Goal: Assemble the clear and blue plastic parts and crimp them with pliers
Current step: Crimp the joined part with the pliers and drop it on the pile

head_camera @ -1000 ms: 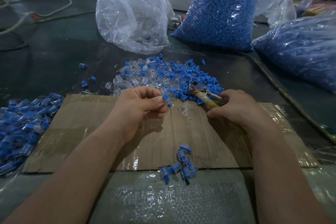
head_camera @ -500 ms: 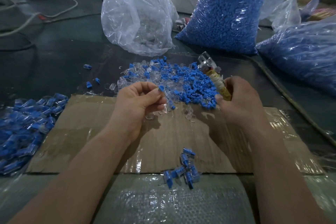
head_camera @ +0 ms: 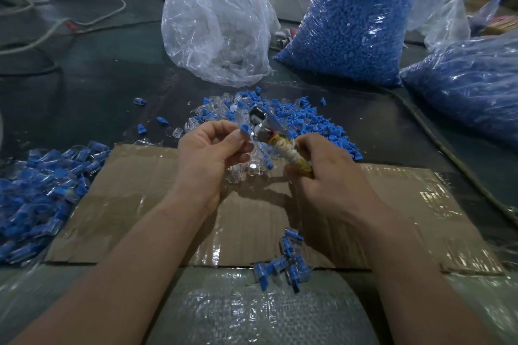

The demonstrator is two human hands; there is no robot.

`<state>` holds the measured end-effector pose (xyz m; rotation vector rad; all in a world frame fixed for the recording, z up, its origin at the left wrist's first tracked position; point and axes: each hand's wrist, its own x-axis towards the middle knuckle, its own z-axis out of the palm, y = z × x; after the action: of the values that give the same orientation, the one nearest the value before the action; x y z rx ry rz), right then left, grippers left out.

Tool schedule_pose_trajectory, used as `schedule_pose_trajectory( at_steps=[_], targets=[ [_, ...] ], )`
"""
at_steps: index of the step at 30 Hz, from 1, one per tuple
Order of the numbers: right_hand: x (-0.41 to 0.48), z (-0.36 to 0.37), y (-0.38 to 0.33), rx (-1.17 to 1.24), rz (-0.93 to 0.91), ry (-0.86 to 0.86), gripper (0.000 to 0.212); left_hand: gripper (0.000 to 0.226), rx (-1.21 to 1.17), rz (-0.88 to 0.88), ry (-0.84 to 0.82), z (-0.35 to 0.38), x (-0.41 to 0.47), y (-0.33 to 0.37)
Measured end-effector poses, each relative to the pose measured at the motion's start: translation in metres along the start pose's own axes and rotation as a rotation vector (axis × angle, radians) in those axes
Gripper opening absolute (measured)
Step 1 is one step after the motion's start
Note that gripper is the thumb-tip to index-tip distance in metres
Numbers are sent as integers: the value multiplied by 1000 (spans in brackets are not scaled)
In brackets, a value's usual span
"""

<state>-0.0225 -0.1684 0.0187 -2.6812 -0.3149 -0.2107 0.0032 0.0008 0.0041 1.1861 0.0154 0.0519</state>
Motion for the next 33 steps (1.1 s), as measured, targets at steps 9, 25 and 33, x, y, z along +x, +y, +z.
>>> schedule_pose_trajectory(
  at_steps=[9, 25, 33],
  targets=[
    [-1, -2, -1, -11, -30, -28, 24, 8, -1, 15, -8, 2, -1, 1],
    [1, -2, -3, 29, -32, -40, 28, 6, 89, 120, -29, 0, -4, -1],
    [2, -3, -5, 43, -27, -43, 28, 4, 100, 118, -32, -1, -4, -3]
  ],
)
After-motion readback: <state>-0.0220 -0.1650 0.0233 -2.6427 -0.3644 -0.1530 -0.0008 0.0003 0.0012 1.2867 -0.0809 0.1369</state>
